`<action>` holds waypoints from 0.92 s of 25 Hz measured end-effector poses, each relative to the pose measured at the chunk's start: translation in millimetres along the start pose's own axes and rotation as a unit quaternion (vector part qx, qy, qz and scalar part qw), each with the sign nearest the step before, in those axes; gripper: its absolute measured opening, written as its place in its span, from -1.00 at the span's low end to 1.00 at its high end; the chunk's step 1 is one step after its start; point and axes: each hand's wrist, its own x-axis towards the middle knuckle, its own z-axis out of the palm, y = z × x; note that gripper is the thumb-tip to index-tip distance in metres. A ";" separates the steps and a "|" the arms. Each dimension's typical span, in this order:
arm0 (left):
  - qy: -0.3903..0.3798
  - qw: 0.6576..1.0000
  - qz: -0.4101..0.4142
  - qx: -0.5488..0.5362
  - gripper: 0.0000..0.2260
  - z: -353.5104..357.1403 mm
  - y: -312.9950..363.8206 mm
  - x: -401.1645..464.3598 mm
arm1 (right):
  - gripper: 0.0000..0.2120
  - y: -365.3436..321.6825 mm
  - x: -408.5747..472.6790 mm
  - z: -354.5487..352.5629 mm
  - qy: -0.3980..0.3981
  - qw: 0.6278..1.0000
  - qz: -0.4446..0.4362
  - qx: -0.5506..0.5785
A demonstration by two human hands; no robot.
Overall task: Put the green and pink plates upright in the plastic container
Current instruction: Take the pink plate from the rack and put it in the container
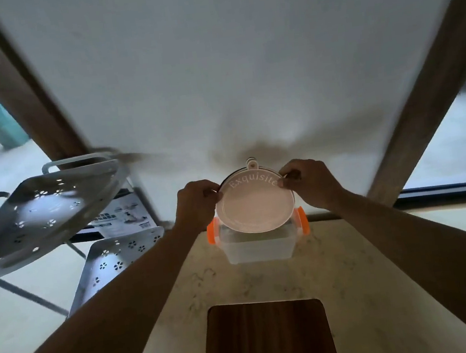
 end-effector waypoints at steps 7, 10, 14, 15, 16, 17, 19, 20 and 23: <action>0.002 0.998 -0.046 0.035 -0.84 59.8 -44.6 21.4 | -0.92 52.0 17.7 53.3 0.001 0.999 0.036 -0.009; 0.001 0.998 -0.051 0.044 -0.84 73.5 -56.6 28.2 | -0.90 65.8 25.5 72.0 0.003 0.999 0.052 -0.016; 0.010 0.998 -0.039 0.045 -0.85 91.0 -65.1 34.9 | -0.89 81.2 28.5 86.8 0.018 0.998 0.053 -0.011; 0.014 0.998 -0.037 0.045 -0.86 94.2 -66.3 36.0 | -0.89 83.5 28.7 89.0 0.023 0.998 0.052 -0.008; 0.019 0.998 -0.036 0.043 -0.87 96.6 -67.6 37.1 | -0.89 85.1 29.6 91.0 0.029 0.998 0.049 -0.005; 0.023 0.998 -0.034 0.041 -0.87 97.9 -68.6 38.6 | -0.89 86.3 30.4 92.8 0.035 0.998 0.044 -0.004; 0.029 0.999 -0.022 0.038 -0.89 100.4 -70.2 40.6 | -0.90 87.4 30.3 95.6 0.048 0.998 0.035 -0.002; 0.034 0.999 -0.015 0.036 -0.90 101.4 -71.0 41.1 | -0.90 88.1 29.8 96.7 0.055 0.998 0.030 0.001; 0.039 0.999 -0.009 0.033 -0.88 105.9 -75.2 39.7 | -0.92 93.1 24.0 103.6 0.076 0.997 0.011 -0.006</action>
